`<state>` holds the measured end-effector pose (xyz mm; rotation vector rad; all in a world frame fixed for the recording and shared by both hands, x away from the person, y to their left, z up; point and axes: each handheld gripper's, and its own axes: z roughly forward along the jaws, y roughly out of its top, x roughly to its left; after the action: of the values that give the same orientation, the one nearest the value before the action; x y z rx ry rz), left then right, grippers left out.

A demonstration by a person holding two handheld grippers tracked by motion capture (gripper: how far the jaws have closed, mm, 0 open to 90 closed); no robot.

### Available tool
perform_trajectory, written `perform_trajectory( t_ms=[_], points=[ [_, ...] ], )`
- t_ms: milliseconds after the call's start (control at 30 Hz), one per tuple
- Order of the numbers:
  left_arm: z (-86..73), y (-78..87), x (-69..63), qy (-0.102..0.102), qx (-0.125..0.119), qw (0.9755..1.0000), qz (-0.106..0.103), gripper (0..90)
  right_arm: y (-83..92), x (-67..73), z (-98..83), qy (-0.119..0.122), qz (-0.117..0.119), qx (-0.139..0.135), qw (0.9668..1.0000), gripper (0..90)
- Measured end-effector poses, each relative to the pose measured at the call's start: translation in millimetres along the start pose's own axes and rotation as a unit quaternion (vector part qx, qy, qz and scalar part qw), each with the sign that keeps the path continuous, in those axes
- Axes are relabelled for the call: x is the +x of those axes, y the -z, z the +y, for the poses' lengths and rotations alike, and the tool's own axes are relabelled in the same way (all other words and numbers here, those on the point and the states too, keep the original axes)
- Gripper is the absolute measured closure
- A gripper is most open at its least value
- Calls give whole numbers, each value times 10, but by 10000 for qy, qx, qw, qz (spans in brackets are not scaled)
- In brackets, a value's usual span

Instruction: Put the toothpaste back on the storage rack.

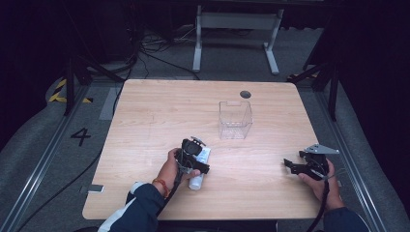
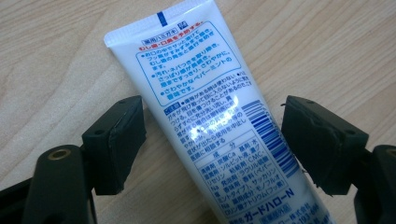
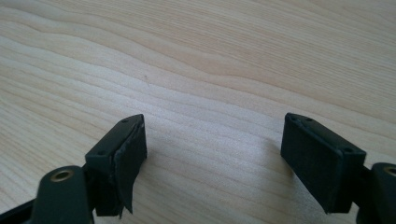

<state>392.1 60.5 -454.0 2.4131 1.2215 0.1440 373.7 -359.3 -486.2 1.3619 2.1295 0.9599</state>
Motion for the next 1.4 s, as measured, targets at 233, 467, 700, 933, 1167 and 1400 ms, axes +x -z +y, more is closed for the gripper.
perform_trajectory(
  t_ms=[233, 467, 700, 933, 1167, 1400],
  points=[
    [124, -50, -85, -180, 304, 9986, 392, 271, 0, 0, 0, 1, 1, 1, 10000, 227],
    [186, -60, -83, -437, 374, 9979, 297, 320, -2, -1, 1, -1, 0, 1, 10000, 226],
    [181, -45, -87, -699, 304, 9969, 204, 414, -2, -1, 2, -1, 1, 2, 10000, 227],
    [174, -32, -89, -982, 293, 9947, 101, 476, -4, -1, 3, 0, 1, 1, 10000, 227],
    [151, 26, -9, -1050, 191, 9940, -221, 558, -3, -2, 3, 0, 4, 6, 10000, 226],
    [80, 107, 21, -1342, -12, 9902, -377, 623, -3, 0, 3, 0, -1, 2, 10000, 227]
  ],
)
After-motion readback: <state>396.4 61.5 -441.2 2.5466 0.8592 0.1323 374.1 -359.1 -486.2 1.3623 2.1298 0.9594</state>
